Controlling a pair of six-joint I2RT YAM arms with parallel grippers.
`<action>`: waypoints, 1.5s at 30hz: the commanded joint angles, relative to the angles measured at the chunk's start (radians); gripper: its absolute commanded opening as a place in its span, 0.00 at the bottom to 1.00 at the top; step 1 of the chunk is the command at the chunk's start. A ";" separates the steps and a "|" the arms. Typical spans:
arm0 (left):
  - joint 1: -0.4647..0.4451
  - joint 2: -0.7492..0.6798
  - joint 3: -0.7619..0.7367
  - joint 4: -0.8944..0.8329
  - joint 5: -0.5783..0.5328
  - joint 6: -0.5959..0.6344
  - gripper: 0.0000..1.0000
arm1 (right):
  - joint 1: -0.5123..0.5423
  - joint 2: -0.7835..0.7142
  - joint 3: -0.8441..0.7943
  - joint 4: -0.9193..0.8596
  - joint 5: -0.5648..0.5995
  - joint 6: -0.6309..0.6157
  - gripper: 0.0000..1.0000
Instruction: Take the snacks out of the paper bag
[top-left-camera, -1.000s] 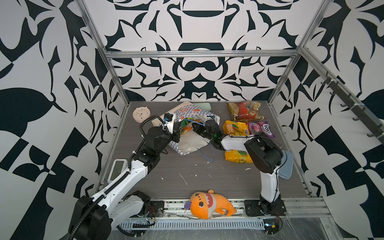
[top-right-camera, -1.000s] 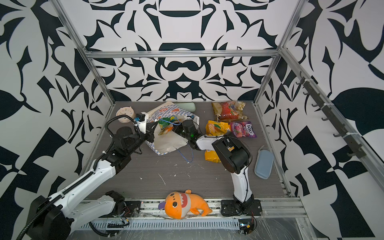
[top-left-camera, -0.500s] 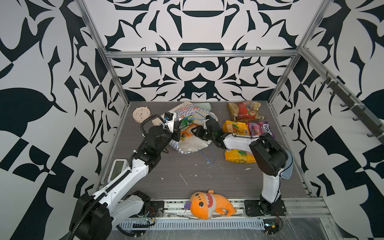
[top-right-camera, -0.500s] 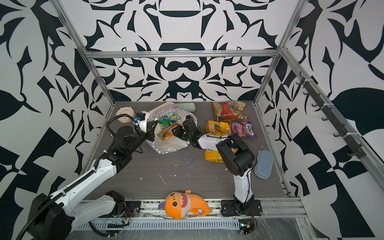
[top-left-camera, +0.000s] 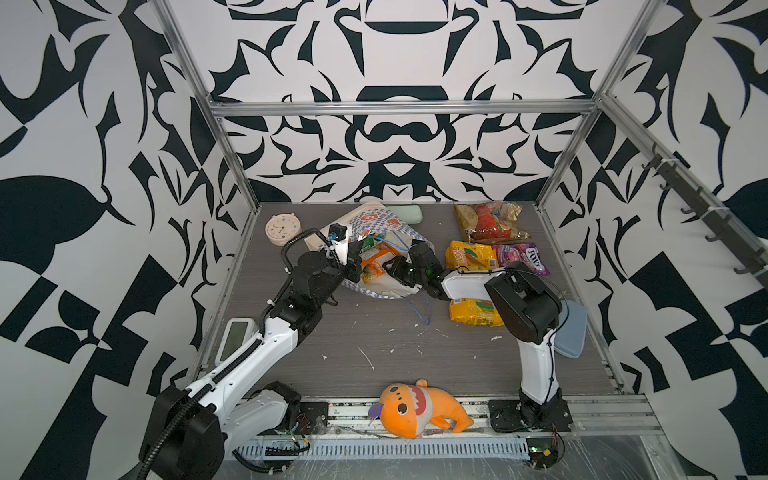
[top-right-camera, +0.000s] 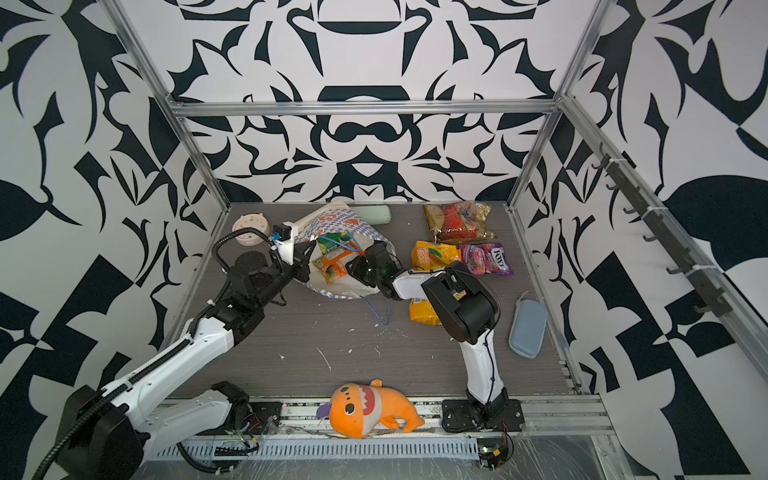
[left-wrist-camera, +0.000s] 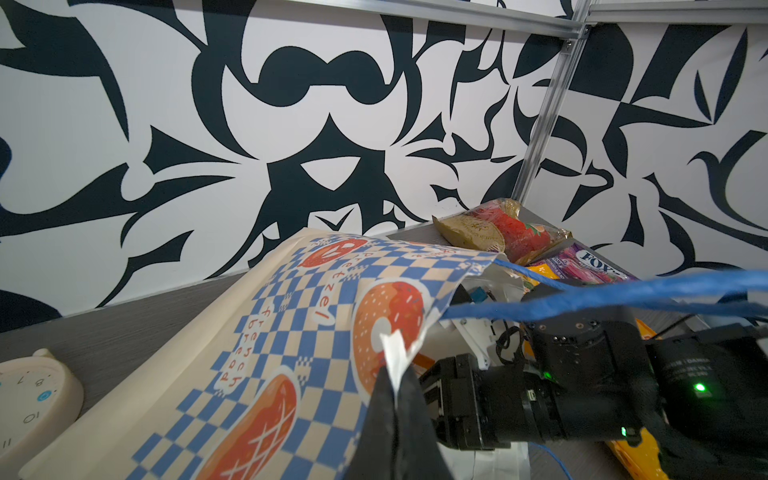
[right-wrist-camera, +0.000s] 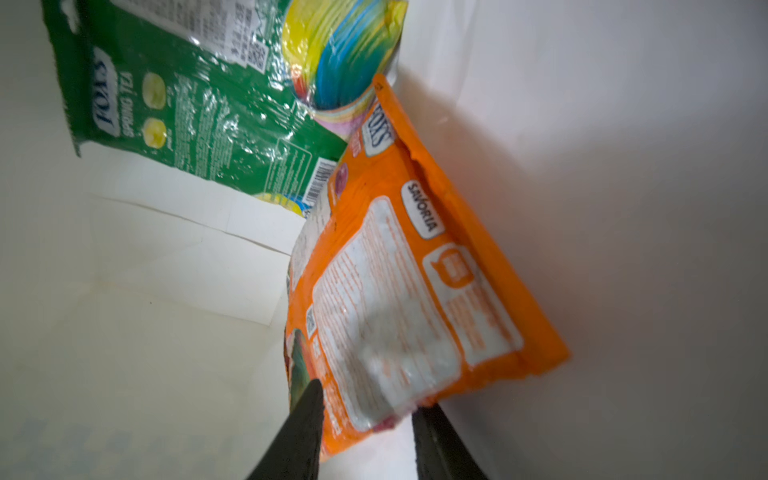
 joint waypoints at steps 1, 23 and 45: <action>0.000 -0.002 -0.009 0.043 0.004 -0.032 0.00 | -0.004 0.023 -0.006 0.175 0.022 0.066 0.40; -0.002 -0.021 -0.018 0.051 0.059 -0.043 0.00 | 0.016 0.107 0.106 0.146 0.116 0.102 0.26; -0.002 -0.042 -0.032 0.032 -0.026 -0.046 0.00 | 0.021 -0.046 0.079 0.065 0.112 -0.005 0.00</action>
